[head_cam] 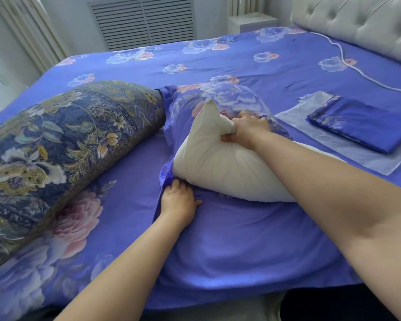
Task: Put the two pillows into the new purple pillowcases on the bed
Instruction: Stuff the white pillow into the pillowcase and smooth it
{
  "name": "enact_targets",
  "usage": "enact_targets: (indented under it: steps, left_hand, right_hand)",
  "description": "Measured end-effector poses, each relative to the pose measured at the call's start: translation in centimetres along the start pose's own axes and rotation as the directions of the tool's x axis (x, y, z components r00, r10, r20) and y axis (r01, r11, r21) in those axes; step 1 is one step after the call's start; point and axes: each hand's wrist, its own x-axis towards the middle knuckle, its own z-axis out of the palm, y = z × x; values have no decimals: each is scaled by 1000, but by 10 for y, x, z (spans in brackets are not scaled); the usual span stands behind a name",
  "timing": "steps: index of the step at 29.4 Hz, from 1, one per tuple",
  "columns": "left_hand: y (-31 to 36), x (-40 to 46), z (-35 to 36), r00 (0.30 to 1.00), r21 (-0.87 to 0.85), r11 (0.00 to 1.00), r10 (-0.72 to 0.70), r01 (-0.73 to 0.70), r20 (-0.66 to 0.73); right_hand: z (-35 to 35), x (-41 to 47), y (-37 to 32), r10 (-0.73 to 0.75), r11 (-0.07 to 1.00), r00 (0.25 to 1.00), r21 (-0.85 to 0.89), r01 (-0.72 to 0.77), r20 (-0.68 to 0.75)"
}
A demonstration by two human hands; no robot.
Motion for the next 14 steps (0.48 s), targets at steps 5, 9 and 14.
enact_targets:
  steps: [5, 9, 14]
  left_hand:
    - [60, -50, -32, 936, -249, 923, 223, -292, -273]
    - [101, -51, -65, 909, -436, 831, 179, -344, -376]
    - [63, -50, -77, 887, -299, 872, 263, -387, -381]
  right_hand:
    - [6, -1, -9, -31, 997, 998, -72, 27, -51]
    - [11, -10, -14, -212, 977, 960, -55, 206, -183]
    - [28, -18, -3, -502, 856, 787, -78, 511, -358]
